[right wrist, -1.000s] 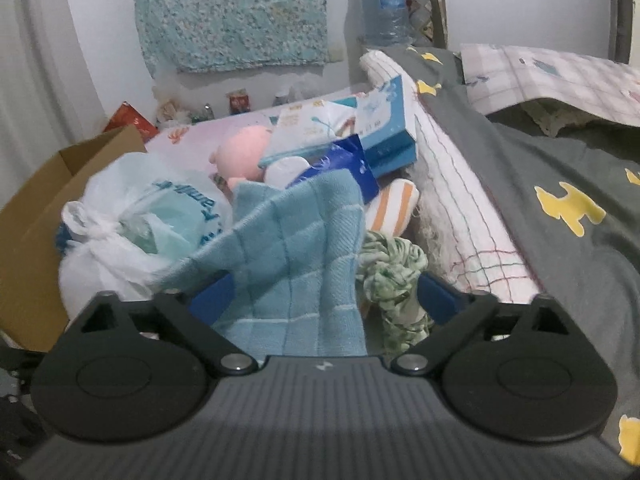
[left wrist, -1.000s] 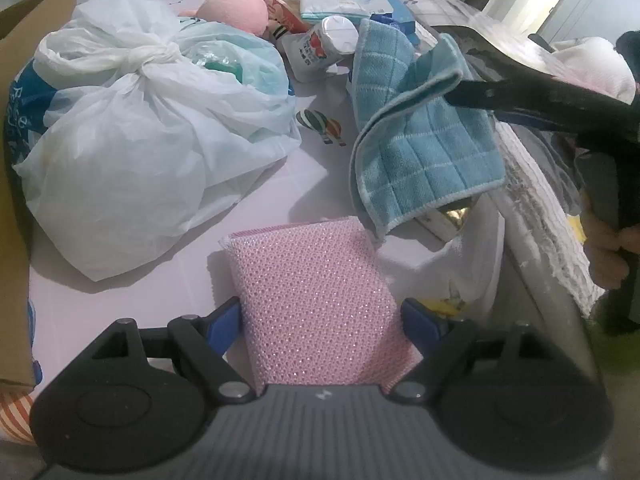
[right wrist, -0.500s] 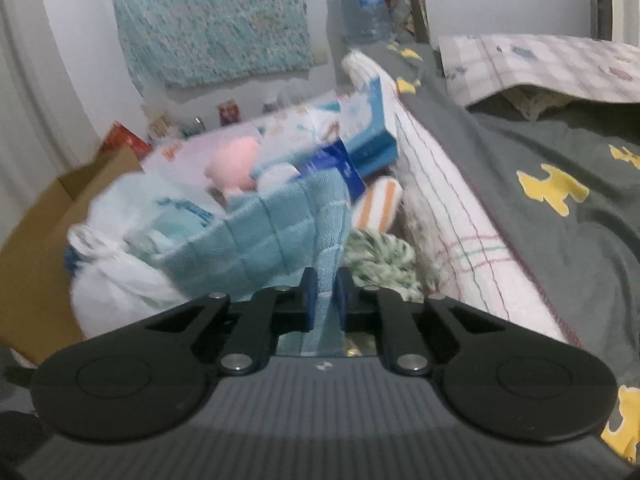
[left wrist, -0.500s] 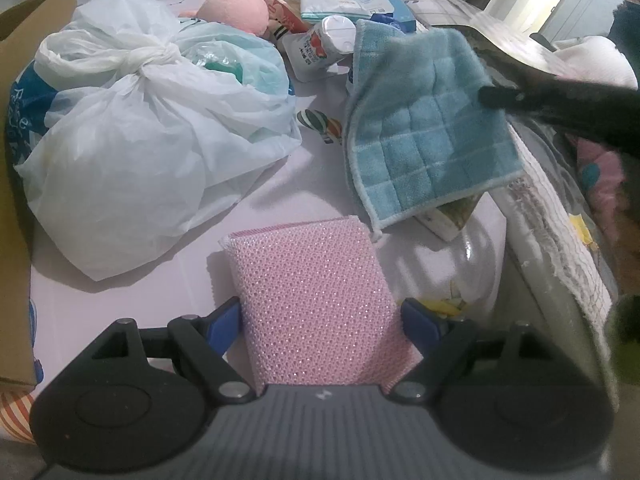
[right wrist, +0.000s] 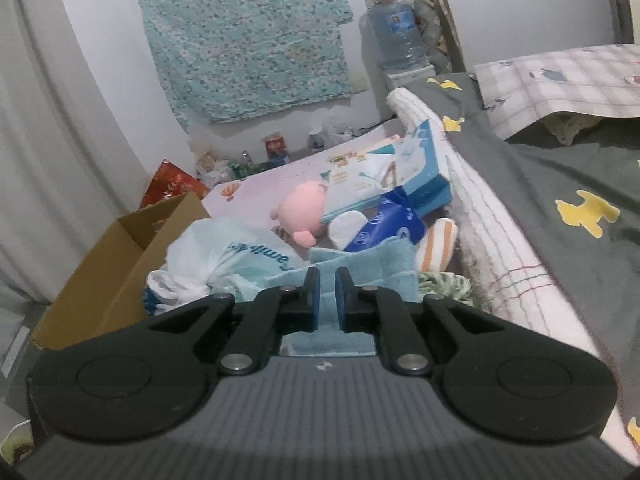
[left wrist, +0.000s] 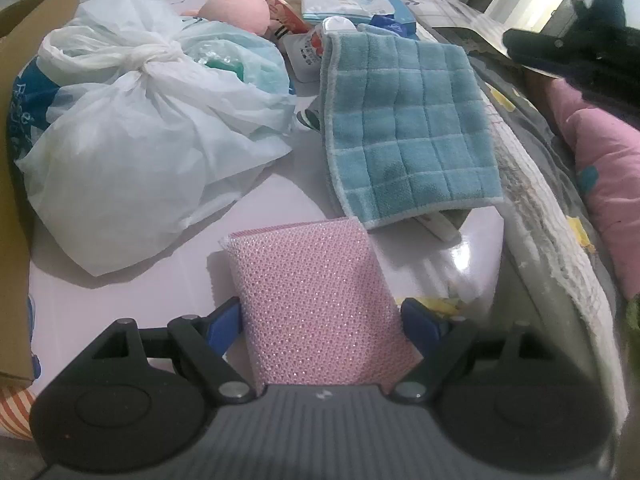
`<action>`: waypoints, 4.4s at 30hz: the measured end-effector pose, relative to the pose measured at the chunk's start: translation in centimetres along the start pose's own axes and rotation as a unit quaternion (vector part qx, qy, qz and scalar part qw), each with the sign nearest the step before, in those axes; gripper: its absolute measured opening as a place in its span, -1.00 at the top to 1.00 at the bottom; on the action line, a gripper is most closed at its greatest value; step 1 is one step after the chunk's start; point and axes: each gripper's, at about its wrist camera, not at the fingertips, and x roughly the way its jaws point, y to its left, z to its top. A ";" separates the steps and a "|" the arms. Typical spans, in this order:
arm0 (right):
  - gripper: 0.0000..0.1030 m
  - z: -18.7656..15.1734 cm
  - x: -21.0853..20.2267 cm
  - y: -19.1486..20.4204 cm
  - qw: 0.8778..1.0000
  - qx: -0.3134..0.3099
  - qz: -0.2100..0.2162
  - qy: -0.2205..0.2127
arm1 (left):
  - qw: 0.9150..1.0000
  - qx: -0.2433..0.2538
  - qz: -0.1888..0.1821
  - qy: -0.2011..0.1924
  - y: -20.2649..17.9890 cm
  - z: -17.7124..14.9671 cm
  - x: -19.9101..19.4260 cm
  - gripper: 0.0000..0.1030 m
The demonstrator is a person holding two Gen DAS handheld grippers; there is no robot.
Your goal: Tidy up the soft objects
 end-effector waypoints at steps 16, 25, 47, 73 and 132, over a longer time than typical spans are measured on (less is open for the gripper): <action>0.72 -4.4 6.3 -4.1 0.994 0.051 -0.005 0.094 | 1.000 0.003 0.002 0.003 -0.1 0.2 0.1 -0.66; 0.86 -2.3 1.2 -3.5 0.979 0.141 0.136 0.058 | 1.000 0.003 0.002 0.003 0.0 0.2 0.0 -0.67; 0.82 -5.4 3.3 4.0 0.946 -0.256 -0.176 0.094 | 1.000 0.006 0.002 0.004 0.0 0.4 0.2 -0.67; 0.37 -7.7 4.7 5.2 0.980 -0.110 0.068 0.152 | 1.000 0.007 -0.003 -0.003 0.3 0.3 0.3 -0.67; 0.37 -11.4 6.1 -2.3 0.967 0.152 0.077 0.189 | 1.000 -0.001 0.009 -0.017 1.9 0.4 0.5 -0.69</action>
